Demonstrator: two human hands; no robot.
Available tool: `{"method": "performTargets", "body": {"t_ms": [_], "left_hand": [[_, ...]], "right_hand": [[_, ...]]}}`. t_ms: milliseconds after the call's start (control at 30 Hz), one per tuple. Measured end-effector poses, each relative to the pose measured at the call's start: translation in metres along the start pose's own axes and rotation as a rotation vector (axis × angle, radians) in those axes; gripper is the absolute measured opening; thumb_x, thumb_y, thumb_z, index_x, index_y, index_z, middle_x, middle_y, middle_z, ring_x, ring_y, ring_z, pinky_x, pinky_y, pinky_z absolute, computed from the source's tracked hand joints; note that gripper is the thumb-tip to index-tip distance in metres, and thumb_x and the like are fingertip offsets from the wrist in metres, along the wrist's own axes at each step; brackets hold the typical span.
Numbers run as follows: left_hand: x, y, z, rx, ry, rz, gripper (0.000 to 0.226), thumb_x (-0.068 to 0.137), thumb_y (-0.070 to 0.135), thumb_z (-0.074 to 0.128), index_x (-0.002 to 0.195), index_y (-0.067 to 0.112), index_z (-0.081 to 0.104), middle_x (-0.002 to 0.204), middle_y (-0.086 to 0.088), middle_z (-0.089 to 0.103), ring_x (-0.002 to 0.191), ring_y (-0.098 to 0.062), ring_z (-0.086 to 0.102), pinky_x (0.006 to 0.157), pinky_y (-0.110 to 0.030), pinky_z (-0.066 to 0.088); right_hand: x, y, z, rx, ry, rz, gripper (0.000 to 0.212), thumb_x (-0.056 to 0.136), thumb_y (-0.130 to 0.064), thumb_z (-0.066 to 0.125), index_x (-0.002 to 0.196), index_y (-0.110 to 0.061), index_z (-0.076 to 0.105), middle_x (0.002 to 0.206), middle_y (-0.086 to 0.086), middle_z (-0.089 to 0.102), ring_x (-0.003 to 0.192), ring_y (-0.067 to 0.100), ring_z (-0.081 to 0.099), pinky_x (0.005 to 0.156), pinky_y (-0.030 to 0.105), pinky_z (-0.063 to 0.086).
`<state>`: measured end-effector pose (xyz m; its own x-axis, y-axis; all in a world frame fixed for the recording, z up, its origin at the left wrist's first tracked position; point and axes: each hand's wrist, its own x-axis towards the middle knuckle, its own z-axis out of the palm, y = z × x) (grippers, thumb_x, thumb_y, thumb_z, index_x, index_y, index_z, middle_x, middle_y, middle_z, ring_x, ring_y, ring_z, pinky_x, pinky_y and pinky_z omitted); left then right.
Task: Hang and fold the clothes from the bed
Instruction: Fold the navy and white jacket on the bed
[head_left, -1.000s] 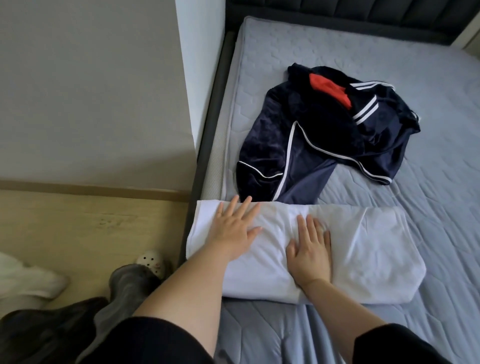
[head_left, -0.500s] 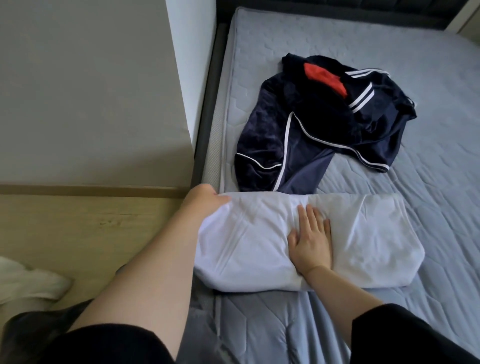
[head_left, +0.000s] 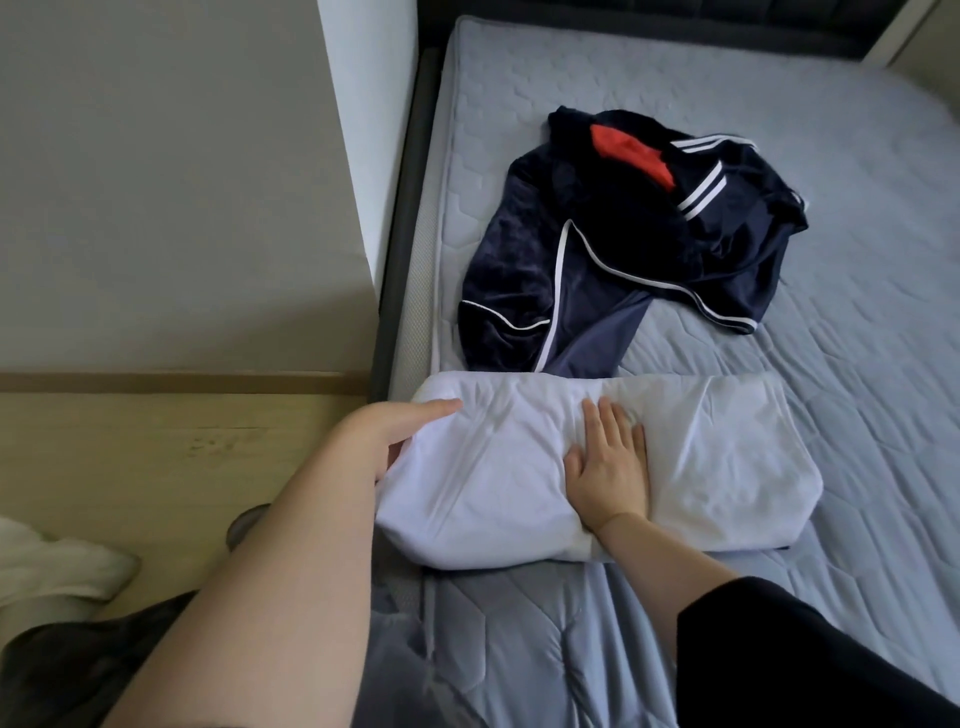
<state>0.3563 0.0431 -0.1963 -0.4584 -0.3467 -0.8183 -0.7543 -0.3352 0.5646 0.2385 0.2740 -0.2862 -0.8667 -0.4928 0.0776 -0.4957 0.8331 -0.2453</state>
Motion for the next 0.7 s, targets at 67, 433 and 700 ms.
{"method": "performTargets", "body": {"t_ms": [67,433,700], "left_hand": [[-0.010,-0.004,-0.002,-0.012,-0.048,0.044,0.070,0.067,0.032,0.084,0.121,0.002,0.053,0.107,-0.012,0.064,0.098,-0.027,0.061,0.085,-0.041,0.050],[-0.044,-0.003,0.027,-0.024,0.072,0.317,0.042,0.077,0.025,0.074,0.106,0.014,0.046,0.089,-0.001,0.054,0.076,-0.017,0.054,0.055,-0.027,0.036],[-0.070,-0.003,0.019,-0.151,0.030,0.342,0.043,0.077,0.024,0.073,0.114,0.008,0.057,0.098,-0.009,0.063,0.084,-0.025,0.061,0.062,-0.031,0.044]], "right_hand": [[0.001,0.000,0.000,-0.001,-0.021,-0.005,0.078,0.079,-0.044,0.015,0.148,-0.011,0.029,0.154,0.013,0.028,0.143,0.029,0.021,0.118,0.042,0.005],[0.003,-0.004,-0.059,0.855,-0.099,0.232,0.044,0.100,-0.024,0.041,0.145,-0.021,0.038,0.153,-0.009,0.028,0.142,0.009,0.023,0.112,0.021,0.015],[-0.022,-0.069,-0.062,1.398,-0.342,0.460,0.046,0.097,-0.046,0.044,0.123,-0.013,0.062,0.121,0.005,0.066,0.116,0.020,0.058,0.105,0.036,0.041]]}}
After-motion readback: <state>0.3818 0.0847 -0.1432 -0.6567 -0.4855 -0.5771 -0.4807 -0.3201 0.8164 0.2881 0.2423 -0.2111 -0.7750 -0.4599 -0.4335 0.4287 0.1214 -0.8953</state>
